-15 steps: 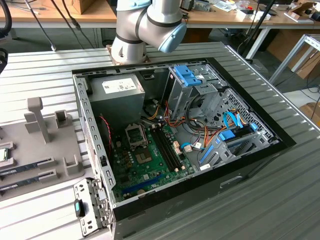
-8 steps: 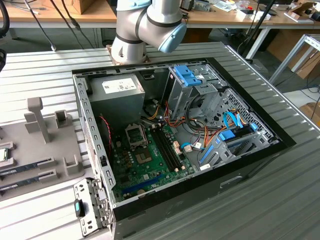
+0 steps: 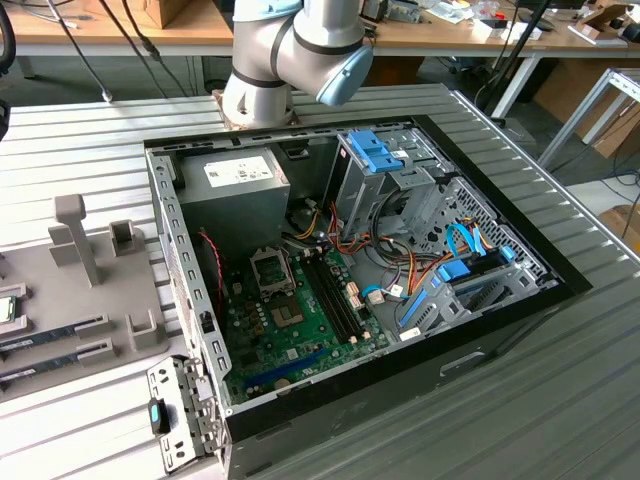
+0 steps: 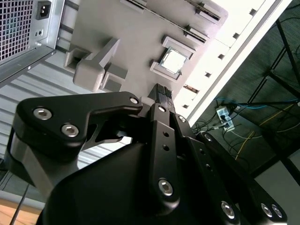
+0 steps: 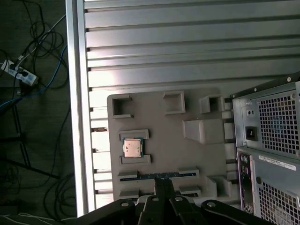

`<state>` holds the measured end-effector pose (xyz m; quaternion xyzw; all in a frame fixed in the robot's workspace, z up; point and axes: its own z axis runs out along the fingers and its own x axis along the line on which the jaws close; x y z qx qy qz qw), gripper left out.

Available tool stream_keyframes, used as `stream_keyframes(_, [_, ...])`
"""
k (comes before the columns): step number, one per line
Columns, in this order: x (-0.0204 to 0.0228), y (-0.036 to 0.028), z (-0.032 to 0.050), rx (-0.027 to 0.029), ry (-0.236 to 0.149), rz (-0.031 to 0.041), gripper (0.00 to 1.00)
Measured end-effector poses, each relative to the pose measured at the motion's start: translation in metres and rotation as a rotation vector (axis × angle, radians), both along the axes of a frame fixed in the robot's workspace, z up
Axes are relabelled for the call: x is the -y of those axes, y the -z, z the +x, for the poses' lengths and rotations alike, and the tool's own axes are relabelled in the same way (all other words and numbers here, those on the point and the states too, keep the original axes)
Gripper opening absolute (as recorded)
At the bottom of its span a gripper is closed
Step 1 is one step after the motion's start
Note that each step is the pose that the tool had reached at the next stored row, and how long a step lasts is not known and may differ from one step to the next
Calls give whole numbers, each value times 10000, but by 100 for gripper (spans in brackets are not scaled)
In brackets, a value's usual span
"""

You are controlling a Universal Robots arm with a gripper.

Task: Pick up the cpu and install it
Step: 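Reach for the cpu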

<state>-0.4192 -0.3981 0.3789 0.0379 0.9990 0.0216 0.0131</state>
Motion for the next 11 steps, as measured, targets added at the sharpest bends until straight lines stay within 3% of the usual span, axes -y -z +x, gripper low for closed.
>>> stream_keyframes(11, [0, 11, -16, 1, 0, 0, 11])
